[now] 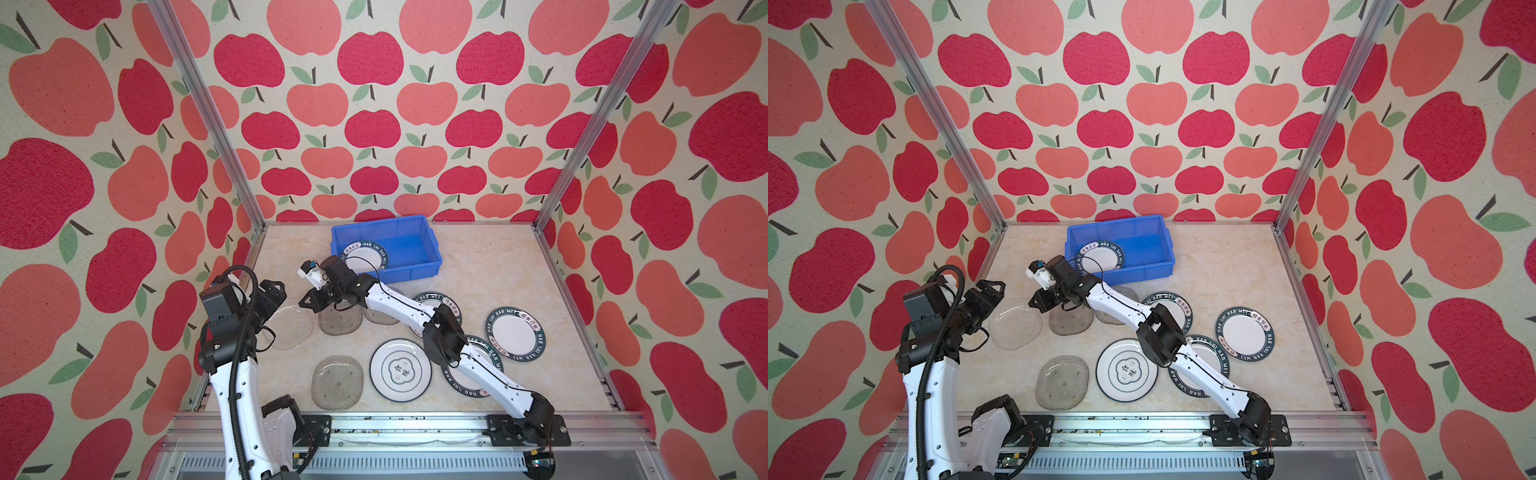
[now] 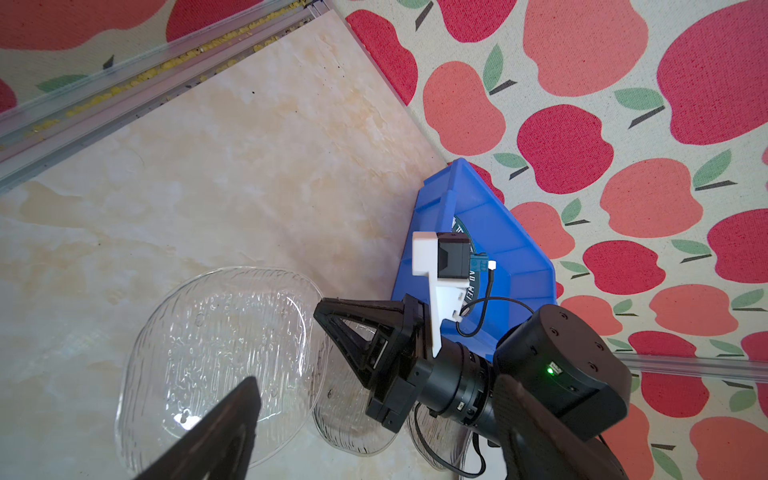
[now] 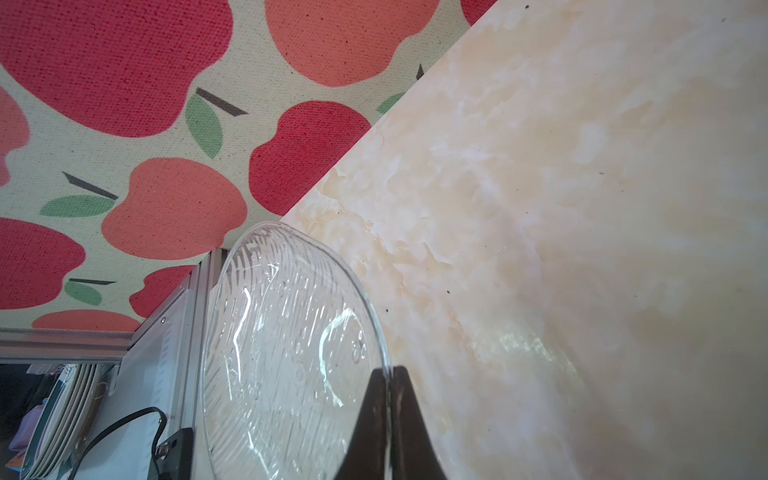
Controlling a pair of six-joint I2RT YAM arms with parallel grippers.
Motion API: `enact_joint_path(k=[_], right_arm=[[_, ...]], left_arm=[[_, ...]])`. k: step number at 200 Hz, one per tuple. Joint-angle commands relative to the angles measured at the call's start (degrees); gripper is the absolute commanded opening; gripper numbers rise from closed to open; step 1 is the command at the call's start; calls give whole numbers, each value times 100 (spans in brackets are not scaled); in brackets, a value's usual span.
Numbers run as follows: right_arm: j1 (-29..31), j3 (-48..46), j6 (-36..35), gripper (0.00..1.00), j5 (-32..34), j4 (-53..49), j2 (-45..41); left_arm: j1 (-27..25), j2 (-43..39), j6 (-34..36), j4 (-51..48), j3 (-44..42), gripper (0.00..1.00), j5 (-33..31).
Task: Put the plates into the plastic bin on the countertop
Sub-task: 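Carry the glass plate over the bin with right gripper while left arm reaches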
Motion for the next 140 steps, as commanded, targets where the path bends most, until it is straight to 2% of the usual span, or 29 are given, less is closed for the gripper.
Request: enact_joint_path(k=[1, 37, 66, 105, 140], right_arm=[[-178, 118, -183, 0, 286, -410, -788], [-570, 49, -329, 0, 588, -1156, -1374], [-1103, 46, -503, 0, 840, -1753, -1811], [-2055, -97, -619, 0, 1199, -2186, -2231], [-2696, 233, -867, 0, 1550, -2385, -2075]], left_arm=[[-21, 138, 14, 191, 333, 90, 120], [-156, 482, -194, 610, 596, 89, 458], [-873, 903, -146, 834, 893, 91, 139], [-2050, 2265, -169, 1299, 1212, 91, -244], [-2504, 3521, -43, 1752, 1500, 91, -337]])
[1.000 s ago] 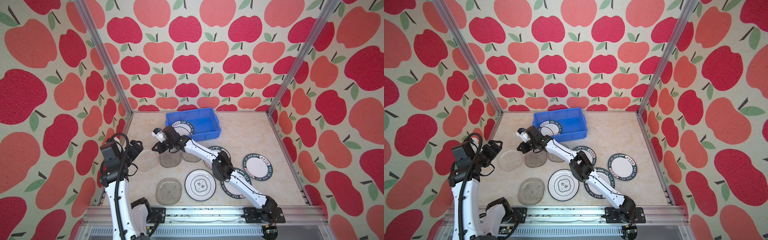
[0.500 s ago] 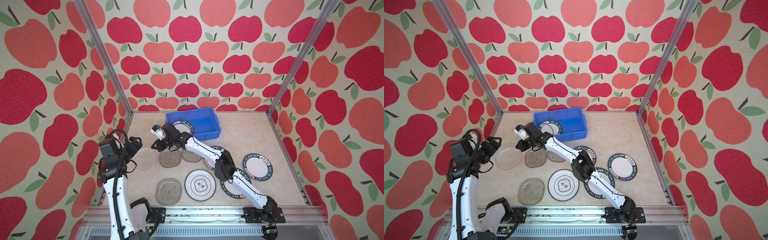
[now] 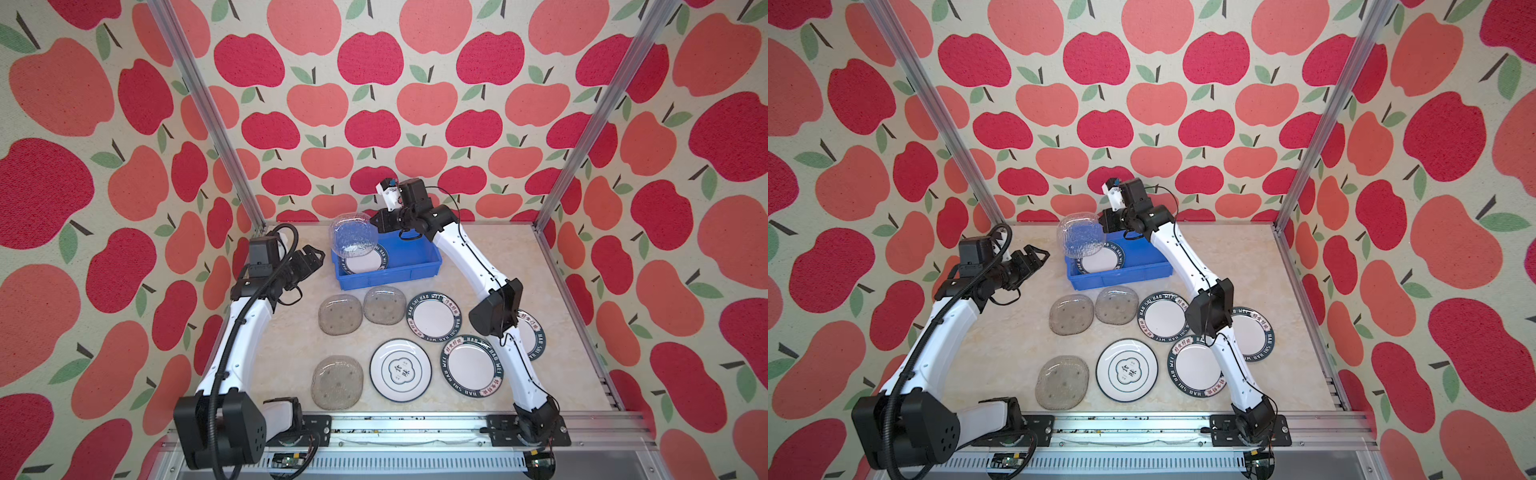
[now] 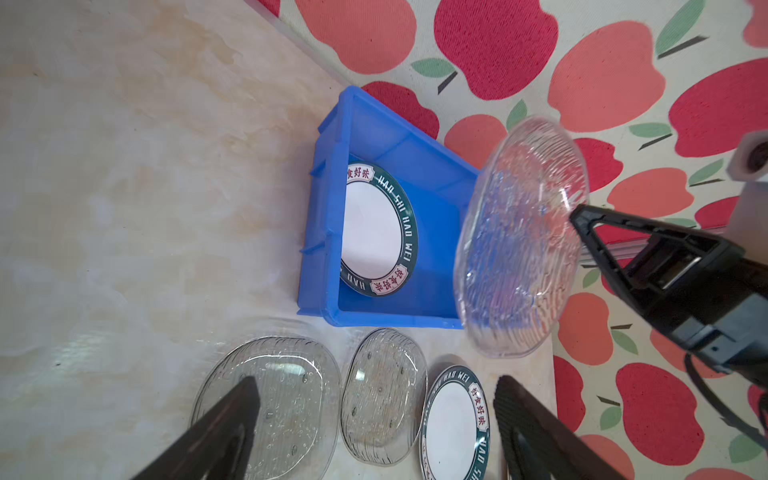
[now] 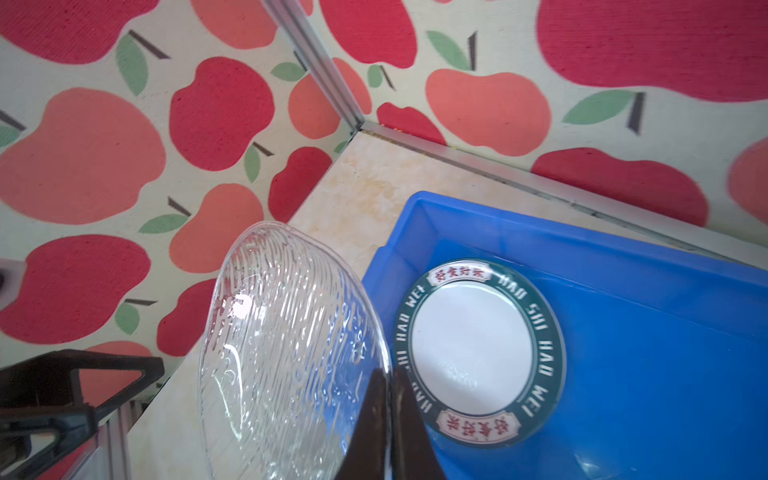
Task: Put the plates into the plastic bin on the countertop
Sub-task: 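Carry the glass plate over the bin with right gripper while left arm reaches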
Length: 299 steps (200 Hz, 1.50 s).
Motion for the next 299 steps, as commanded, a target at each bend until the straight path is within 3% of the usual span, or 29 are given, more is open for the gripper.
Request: enact_joint_path(k=[1, 23, 62, 120, 148, 223, 299], right_arm=[[-248, 254, -332, 0, 372, -503, 41], [-620, 682, -738, 0, 515, -782, 347], [-1039, 653, -1432, 0, 354, -936, 598], [-1011, 549, -2184, 0, 809, -1082, 1012], [-950, 550, -2566, 0, 1400, -1093, 1178], [-945, 517, -2891, 0, 1967, -1056, 1324], [-881, 412, -2715, 0, 1744, -975, 1435]], left_arm=[[-170, 622, 119, 414, 286, 90, -180], [-277, 1242, 253, 483, 581, 90, -97], [-324, 1923, 381, 443, 961, 89, 26], [-426, 2371, 616, 204, 1449, 89, 93], [-530, 2549, 785, 15, 1621, 89, -17], [-688, 3006, 908, -469, 1845, 86, -687], [-761, 3232, 1042, -628, 1852, 79, -661]])
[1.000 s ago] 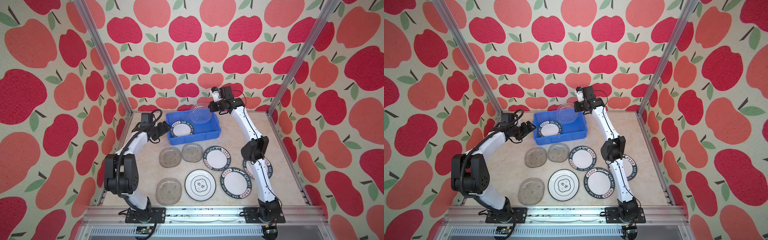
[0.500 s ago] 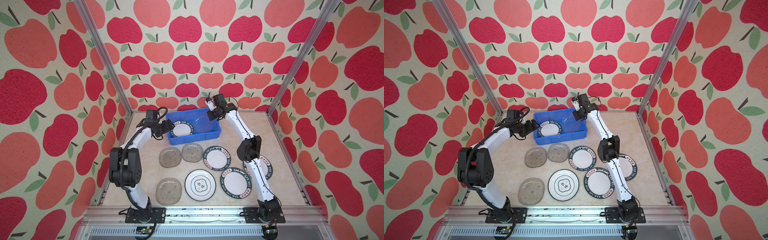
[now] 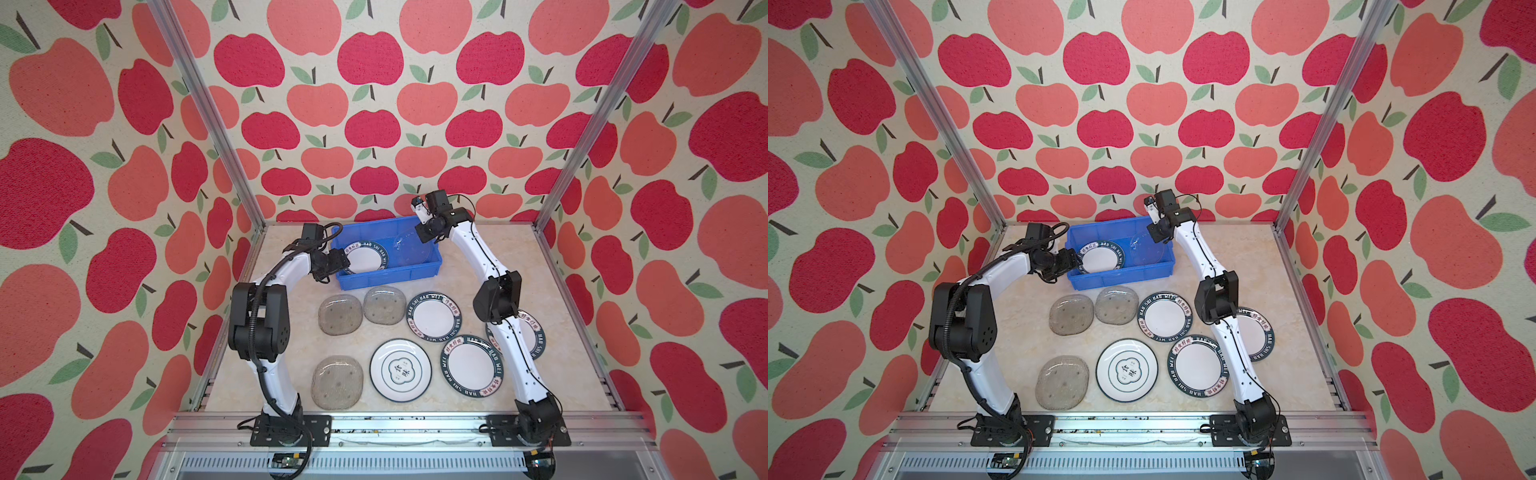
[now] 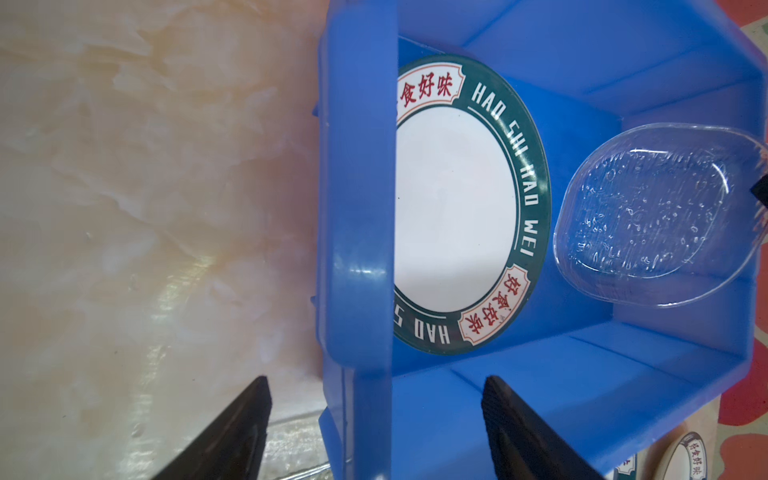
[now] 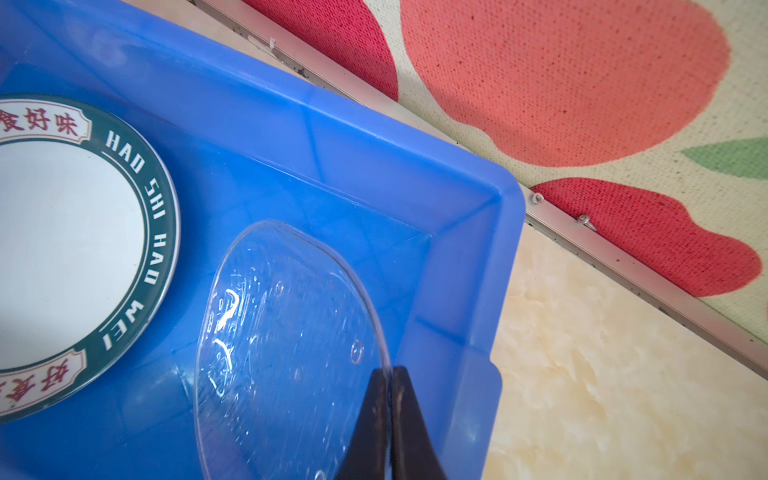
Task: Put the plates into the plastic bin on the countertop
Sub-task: 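Lower the clear glass plate into the bin and open the right gripper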
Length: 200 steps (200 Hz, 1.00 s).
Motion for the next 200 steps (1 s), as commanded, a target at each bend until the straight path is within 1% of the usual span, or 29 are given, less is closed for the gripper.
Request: enact_joint_path(k=[1, 45, 58, 69, 82, 105, 125, 132, 150, 163, 177, 200], right_arm=[[67, -59, 47, 0, -57, 24, 180], [189, -55, 32, 0, 77, 39, 334], [227, -66, -21, 0, 238, 72, 373], [244, -72, -22, 3, 375, 120, 398], [244, -77, -35, 3, 509, 188, 433], [248, -83, -93, 3, 947, 335, 453], [254, -95, -101, 5, 1172, 465, 423], [268, -94, -149, 8, 1248, 512, 402], [270, -95, -173, 23, 1282, 625, 350], [279, -117, -188, 24, 1288, 687, 315], [301, -111, -235, 28, 1326, 727, 284], [337, -122, -244, 29, 1464, 737, 166]], left_arm=[[-13, 19, 127, -245, 77, 79, -63], [3, -334, 210, -309, -247, 75, -90], [3, -458, 215, -313, -340, 75, -79], [-3, -548, 216, -315, -400, 75, -81], [3, -618, 211, -336, -438, 75, -114], [3, -737, 219, -341, -469, 76, -159], [13, -795, 219, -342, -462, 76, -167], [11, -796, 222, -331, -453, 76, -161], [12, -757, 224, -317, -418, 77, -152], [12, -731, 219, -303, -390, 77, -146], [11, -702, 223, -316, -350, 78, -146], [20, -683, 236, -300, -348, 79, -161]])
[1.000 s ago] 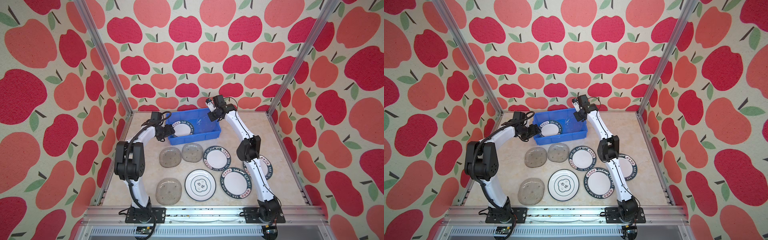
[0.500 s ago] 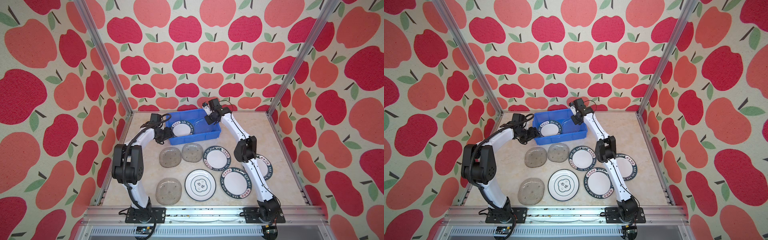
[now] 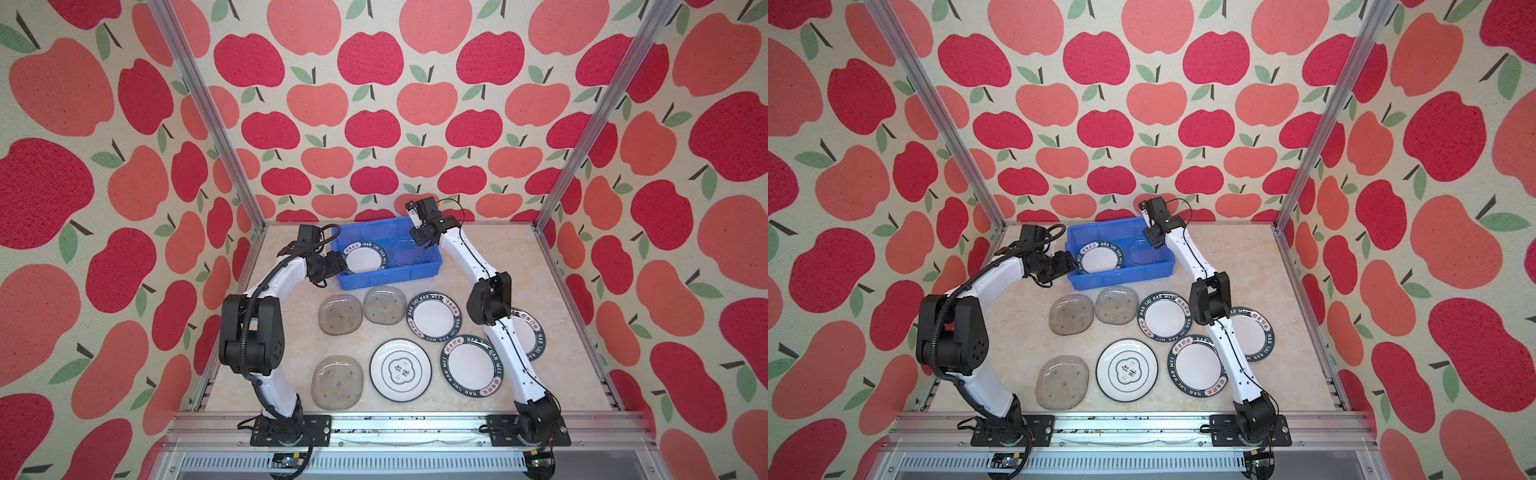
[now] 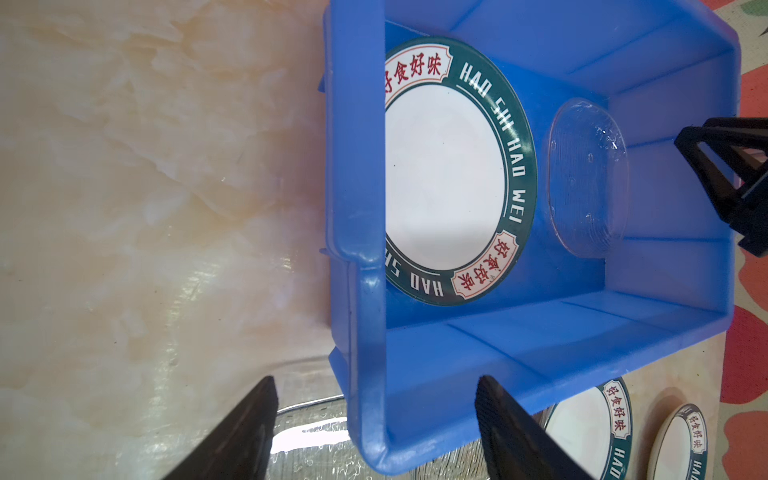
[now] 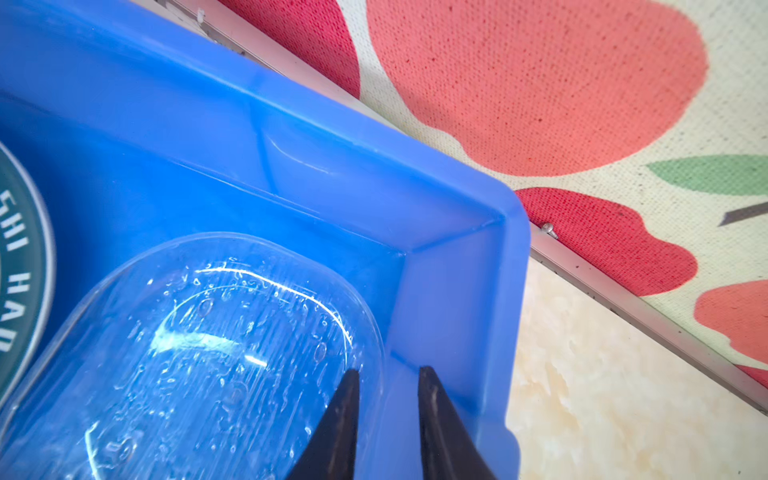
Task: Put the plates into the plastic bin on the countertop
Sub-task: 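Lower the clear glass plate into the bin and open the right gripper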
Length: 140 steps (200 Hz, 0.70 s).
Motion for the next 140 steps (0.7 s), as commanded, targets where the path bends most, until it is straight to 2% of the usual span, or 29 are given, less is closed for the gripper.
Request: enact_joint_path(k=[1, 11, 22, 39, 70, 93, 140], right_arm=[[77, -73, -91, 30, 273, 101, -189], [78, -104, -78, 33, 355, 96, -298], [66, -157, -23, 42, 331, 68, -463], [53, -338, 56, 45, 327, 3, -815], [82, -1024, 359, 46, -126, 23, -1693], [183, -1432, 446, 46, -371, 6, -2195], [228, -1934, 643, 46, -493, -135, -2522]], left_arm=[[22, -9, 99, -84, 37, 79, -95], [43, 38, 99, -61, 28, 79, -87], [69, 114, 92, -2, 17, 80, -69], [97, 259, 85, 49, 42, 80, -75], [89, 601, -1, 76, 187, 79, -98], [80, 786, -175, 148, 240, 74, -60], [78, 608, -380, 231, -63, 69, -178]])
